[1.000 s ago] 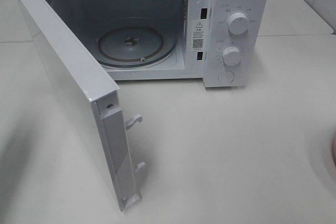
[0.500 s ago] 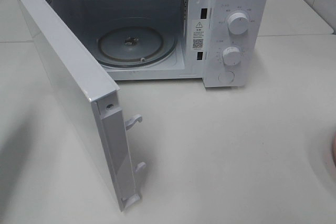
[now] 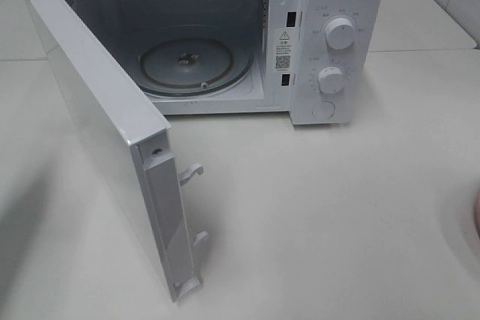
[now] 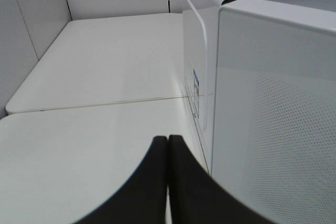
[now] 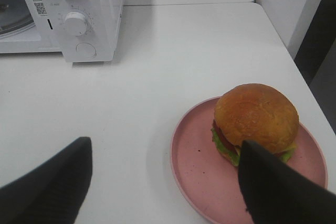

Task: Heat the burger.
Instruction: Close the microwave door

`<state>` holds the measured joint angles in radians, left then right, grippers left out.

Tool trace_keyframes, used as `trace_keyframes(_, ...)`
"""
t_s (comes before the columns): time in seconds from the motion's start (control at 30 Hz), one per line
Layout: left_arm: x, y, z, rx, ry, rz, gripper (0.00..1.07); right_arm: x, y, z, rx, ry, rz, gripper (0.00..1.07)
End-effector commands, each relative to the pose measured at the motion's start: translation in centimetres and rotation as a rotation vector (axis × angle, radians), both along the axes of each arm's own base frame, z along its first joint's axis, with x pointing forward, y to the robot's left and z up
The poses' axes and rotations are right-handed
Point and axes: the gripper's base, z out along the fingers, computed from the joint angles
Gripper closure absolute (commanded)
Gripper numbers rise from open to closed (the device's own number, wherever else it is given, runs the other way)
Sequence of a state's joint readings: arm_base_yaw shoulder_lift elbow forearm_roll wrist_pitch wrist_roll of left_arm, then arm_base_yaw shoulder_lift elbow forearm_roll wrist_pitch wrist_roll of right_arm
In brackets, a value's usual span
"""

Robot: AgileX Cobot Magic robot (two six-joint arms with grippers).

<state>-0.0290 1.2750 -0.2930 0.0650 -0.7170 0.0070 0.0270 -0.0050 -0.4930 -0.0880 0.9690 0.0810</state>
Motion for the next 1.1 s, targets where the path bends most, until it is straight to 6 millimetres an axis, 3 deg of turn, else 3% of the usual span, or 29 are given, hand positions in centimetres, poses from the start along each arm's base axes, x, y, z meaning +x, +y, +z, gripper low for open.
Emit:
trace_keyframes(0.03, 0.1, 0.0, -0.1, -0.047, -0.004, 0.008, 1.07, -0.4, 0.0, 0.0, -0.006, -0.031, -0.006, 0.34)
trace_keyframes(0.5, 2.0, -1.6, -1.0, -0.079, 0.001, -0.162, 1.07, -0.4, 0.0, 0.0, -0.006, -0.031, -0.006, 0.35)
trace_keyframes(1.1, 4.0, -5.9, -2.1, -0.101, 0.031, -0.342, 1.07, -0.4, 0.0, 0.0, -0.006, -0.031, -0.006, 0.36)
